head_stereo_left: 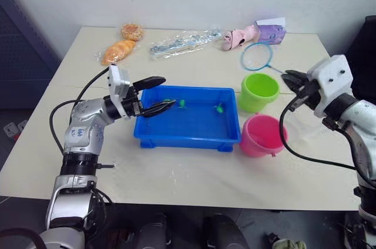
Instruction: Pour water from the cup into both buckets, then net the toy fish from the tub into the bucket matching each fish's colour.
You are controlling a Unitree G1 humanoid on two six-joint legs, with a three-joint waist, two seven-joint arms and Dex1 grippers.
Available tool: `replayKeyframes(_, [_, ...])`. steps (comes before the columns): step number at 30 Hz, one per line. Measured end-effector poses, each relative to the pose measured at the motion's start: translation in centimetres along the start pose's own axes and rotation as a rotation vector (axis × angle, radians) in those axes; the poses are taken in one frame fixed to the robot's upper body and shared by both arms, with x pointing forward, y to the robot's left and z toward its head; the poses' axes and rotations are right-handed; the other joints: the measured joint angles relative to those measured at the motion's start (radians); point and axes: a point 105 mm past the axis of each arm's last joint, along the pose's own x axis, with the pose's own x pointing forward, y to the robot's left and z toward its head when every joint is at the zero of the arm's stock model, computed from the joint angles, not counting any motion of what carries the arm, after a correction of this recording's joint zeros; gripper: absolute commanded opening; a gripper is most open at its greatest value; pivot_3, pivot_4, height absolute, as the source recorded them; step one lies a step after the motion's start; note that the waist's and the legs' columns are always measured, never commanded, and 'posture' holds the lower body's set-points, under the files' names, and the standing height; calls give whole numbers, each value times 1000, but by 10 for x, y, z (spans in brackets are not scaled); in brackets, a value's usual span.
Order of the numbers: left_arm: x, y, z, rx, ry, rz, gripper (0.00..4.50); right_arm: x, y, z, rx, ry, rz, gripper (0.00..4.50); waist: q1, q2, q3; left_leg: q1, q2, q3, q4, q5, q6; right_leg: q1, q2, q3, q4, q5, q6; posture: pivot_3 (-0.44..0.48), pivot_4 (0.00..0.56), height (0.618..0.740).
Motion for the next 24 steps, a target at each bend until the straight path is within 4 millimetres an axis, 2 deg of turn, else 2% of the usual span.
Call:
replayKeyframes(4, [-16,-1,-8,18,45,-9,4365,13,51,-5,366,61,161,0,0,0,0,0,-1,0,1,-1,1,0,-2,0,0,0,0,0,150,740])
replayKeyframes(7, [-22,-2,-11,27,56,-18,4365,16,80,-23,482,201,207,0,3,0,0,-1,-2,-1,0,-1,2,-1,-3,0,0,0,0,0,150,740])
replayKeyframes(10, [-28,-2,-13,28,75,-14,4365,17,95,-40,531,322,196,0,2,0,0,-2,-3,0,1,-2,3,-2,-4,0,1,0,0,0,150,740])
replayKeyframes(15, [-30,-3,-17,18,81,-11,4365,21,104,-51,574,373,170,0,-1,0,0,-2,-4,1,0,-3,4,-2,-5,1,1,0,0,0,150,740])
replayKeyframes(19, [-30,-5,-15,26,83,-17,4365,23,97,-67,605,442,90,0,-1,0,0,-2,-4,2,0,-3,4,-3,-5,1,2,0,0,0,150,740])
replayKeyframes(24, [-29,-6,-14,28,86,-21,4365,22,86,-77,618,486,-3,0,-3,0,0,-2,-4,2,0,-2,4,-3,-5,1,1,0,0,0,150,740])
